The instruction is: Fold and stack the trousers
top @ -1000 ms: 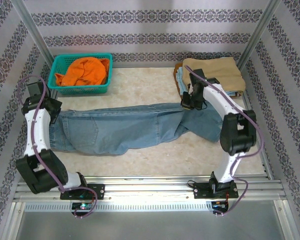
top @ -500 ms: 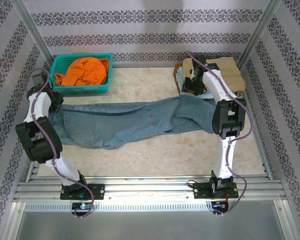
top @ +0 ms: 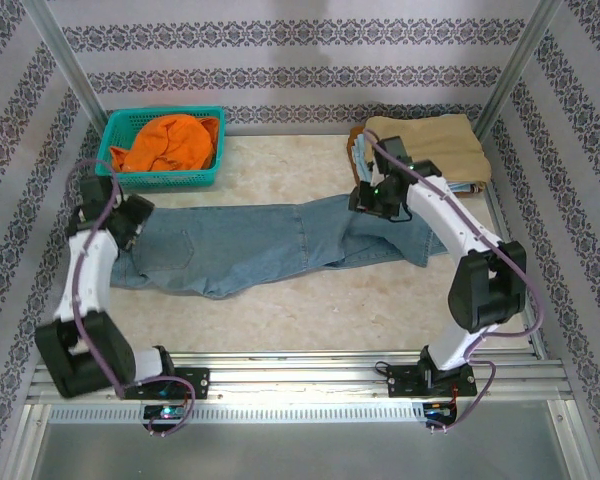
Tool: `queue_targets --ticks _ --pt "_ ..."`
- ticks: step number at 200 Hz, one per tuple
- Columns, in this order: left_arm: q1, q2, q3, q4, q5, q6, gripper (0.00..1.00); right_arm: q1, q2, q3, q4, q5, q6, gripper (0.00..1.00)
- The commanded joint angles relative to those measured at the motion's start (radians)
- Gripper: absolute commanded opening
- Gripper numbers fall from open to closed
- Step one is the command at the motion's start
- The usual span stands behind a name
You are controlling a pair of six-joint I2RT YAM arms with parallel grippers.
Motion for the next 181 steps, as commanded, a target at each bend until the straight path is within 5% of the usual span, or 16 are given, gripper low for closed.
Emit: queue_targets --ticks 1,25,69,118,181 --pt "-0.054 -0.076 -0.159 0.015 0.028 -0.024 0.78 0.015 0.010 -0.080 0.076 -0.010 0.043 0.45" --pt "-0.133 -0.144 -0.300 0.060 -0.027 -0.066 0.78 0.034 0.051 -0.142 0.134 -0.053 0.065 0.45" --pt "-0.130 -0.074 -0.398 0.171 -0.111 -0.111 0.78 0.024 0.142 -0.249 0.199 -0.061 0.130 0.44" --pt "0.005 -0.078 -0.421 0.182 -0.105 -0.099 0.76 -0.008 0.191 -0.353 0.247 -0.097 0.173 0.43" --pt "0.144 0.010 -0.339 0.179 0.032 -0.071 0.73 0.005 0.060 -0.550 0.280 -0.173 0.186 0.43"
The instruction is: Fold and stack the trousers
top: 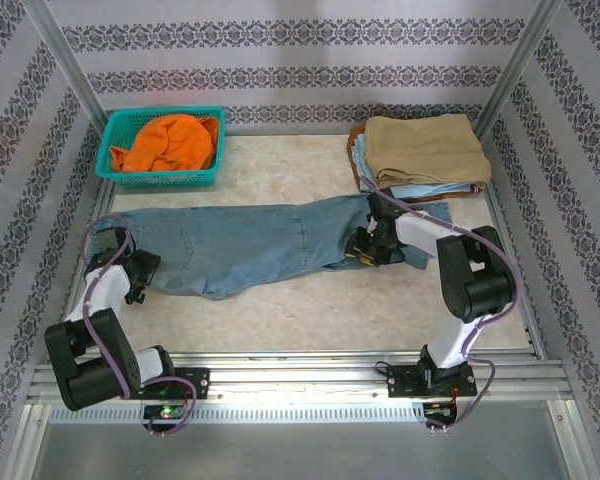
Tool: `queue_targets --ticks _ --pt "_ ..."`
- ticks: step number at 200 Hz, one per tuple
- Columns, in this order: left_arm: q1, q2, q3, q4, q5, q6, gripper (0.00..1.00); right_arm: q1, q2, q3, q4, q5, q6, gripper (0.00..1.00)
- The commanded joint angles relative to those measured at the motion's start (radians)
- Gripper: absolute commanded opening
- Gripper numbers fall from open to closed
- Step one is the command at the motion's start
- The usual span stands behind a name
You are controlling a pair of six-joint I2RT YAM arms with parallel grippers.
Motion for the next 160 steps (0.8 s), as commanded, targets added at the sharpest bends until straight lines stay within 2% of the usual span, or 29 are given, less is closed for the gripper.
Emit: queue_targets --ticks 1,37,62,78,100,113,124,140,160 --pt "0.034 0.004 0.043 0.017 0.066 0.010 0.73 0.018 -0.013 -0.107 -0.064 -0.037 0.017 0.43" --pt "0.018 -0.128 0.086 -0.027 0.143 0.016 0.72 0.026 -0.086 -0.232 -0.061 -0.032 0.036 0.44" --pt "-0.030 -0.220 0.114 -0.076 0.187 0.035 0.73 0.062 -0.142 -0.317 -0.046 -0.046 0.068 0.44" --pt "-0.107 -0.269 0.108 -0.097 0.179 0.032 0.73 0.086 -0.167 -0.323 -0.056 -0.072 0.076 0.43" --pt "-0.285 -0.308 0.028 -0.064 0.107 -0.019 0.72 0.082 -0.232 -0.259 -0.164 -0.020 0.041 0.43" --pt "-0.366 -0.304 -0.041 -0.010 0.086 -0.056 0.72 0.056 -0.285 -0.204 -0.250 0.043 0.005 0.44" --pt "-0.399 -0.291 -0.102 0.041 0.067 -0.088 0.72 0.020 -0.327 -0.159 -0.318 0.085 -0.021 0.44" --pt "-0.404 -0.268 -0.178 0.116 0.055 -0.121 0.72 -0.058 -0.382 -0.119 -0.399 0.120 -0.058 0.45" --pt "-0.402 -0.230 -0.215 0.161 -0.018 -0.131 0.72 -0.185 -0.450 -0.104 -0.473 0.175 -0.095 0.48"
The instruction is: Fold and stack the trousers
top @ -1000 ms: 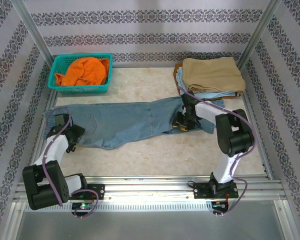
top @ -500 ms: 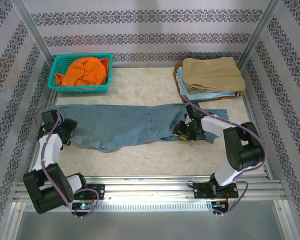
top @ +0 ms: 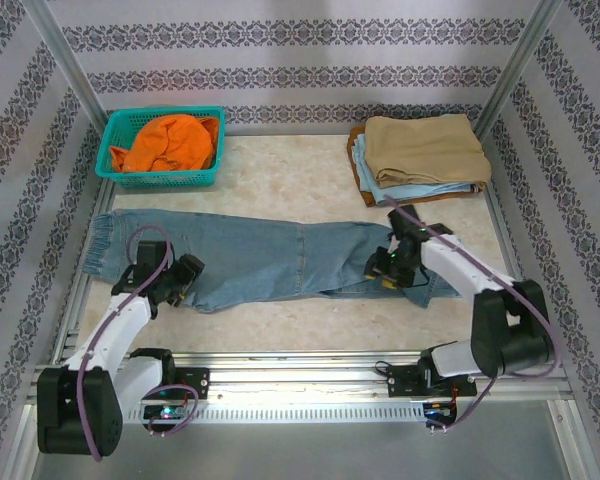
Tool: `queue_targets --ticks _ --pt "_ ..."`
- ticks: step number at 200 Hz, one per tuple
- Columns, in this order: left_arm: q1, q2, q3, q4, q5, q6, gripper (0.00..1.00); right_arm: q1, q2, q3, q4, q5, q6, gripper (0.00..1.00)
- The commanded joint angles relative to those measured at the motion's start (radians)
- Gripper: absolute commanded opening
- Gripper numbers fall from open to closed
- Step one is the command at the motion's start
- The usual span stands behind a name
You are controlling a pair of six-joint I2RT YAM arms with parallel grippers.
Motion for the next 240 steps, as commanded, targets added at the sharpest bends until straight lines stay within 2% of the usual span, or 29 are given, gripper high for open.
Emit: queue_targets --ticks 1,18,41,49,74,98,125,140,177,214,226,240 --pt "-0.005 0.028 -0.028 0.108 -0.106 -0.055 0.72 -0.119 -0.082 0.037 -0.187 0.118 -0.070 0.49" --pt "0.001 0.087 -0.017 0.140 -0.146 -0.049 0.72 -0.266 -0.142 0.009 -0.185 0.080 -0.074 0.52" --pt "0.045 0.224 0.039 0.197 -0.114 -0.038 0.73 -0.408 -0.196 -0.039 -0.145 0.031 -0.031 0.59" --pt "0.066 0.280 0.066 0.213 -0.094 -0.027 0.72 -0.429 -0.199 -0.053 -0.130 0.043 -0.018 0.65" --pt "0.126 0.431 0.146 0.235 -0.060 -0.008 0.71 -0.482 -0.136 -0.084 -0.091 0.075 -0.008 0.65" --pt "0.166 0.513 0.166 0.301 -0.015 -0.028 0.70 -0.500 -0.027 -0.099 -0.044 0.030 0.002 0.64" --pt "0.168 0.553 0.184 0.344 0.034 -0.029 0.68 -0.488 0.059 -0.114 0.046 -0.067 0.010 0.52" --pt "0.168 0.553 0.188 0.347 0.052 -0.017 0.68 -0.465 0.090 -0.095 0.042 -0.060 -0.003 0.45" --pt "0.168 0.502 0.161 0.349 0.077 -0.004 0.68 -0.445 0.086 -0.098 0.038 -0.032 -0.020 0.33" --pt "0.168 0.440 0.115 0.353 0.110 -0.005 0.68 -0.436 0.140 -0.087 0.039 -0.014 -0.041 0.28" --pt "0.168 0.416 0.106 0.344 0.118 -0.002 0.69 -0.435 0.156 -0.085 0.050 -0.026 -0.038 0.23" --pt "0.168 0.384 0.101 0.327 0.115 0.006 0.69 -0.432 0.149 -0.079 0.053 -0.031 -0.032 0.12"
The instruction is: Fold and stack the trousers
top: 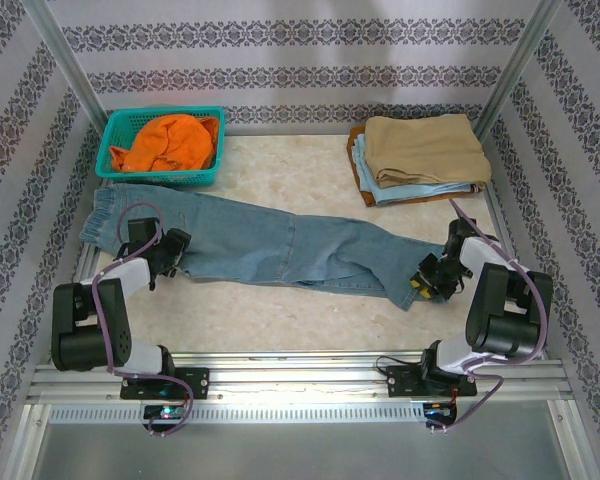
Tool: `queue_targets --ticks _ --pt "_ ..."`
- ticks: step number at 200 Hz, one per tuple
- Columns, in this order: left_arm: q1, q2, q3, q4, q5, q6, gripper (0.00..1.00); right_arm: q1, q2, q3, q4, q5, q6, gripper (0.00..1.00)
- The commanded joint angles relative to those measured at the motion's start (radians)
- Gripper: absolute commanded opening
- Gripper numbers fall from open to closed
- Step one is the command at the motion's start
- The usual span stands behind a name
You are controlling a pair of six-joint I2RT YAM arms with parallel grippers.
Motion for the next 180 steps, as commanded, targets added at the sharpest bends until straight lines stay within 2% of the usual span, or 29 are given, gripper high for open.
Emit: queue_targets --ticks 1,22,62,108,131,140,146,180 --pt "0.001 -0.040 -0.031 -0.074 0.039 0.026 0.69 0.018 0.020 0.009 0.019 0.003 -0.006 0.12" --pt "0.001 -0.074 -0.032 -0.100 0.033 0.038 0.69 0.030 -0.060 0.019 0.009 0.024 0.005 0.00" --pt "0.002 -0.102 -0.028 -0.120 0.029 0.041 0.69 0.068 -0.204 0.124 -0.112 0.116 -0.009 0.00" --pt "0.001 -0.111 -0.023 -0.128 0.017 0.044 0.69 0.067 -0.314 0.200 -0.192 0.111 -0.018 0.00" --pt "0.002 -0.116 -0.024 -0.126 0.020 0.041 0.69 0.068 -0.304 0.170 -0.197 0.086 -0.023 0.00" --pt "0.001 -0.123 -0.028 -0.128 0.022 0.041 0.69 0.068 -0.300 0.135 -0.179 0.069 -0.019 0.03" --pt "0.001 -0.127 -0.029 -0.130 0.021 0.041 0.69 0.067 -0.297 0.115 -0.171 0.078 -0.012 0.00" --pt "0.002 -0.157 -0.033 -0.157 0.008 0.057 0.69 0.042 -0.299 0.079 -0.093 0.124 0.009 0.00"
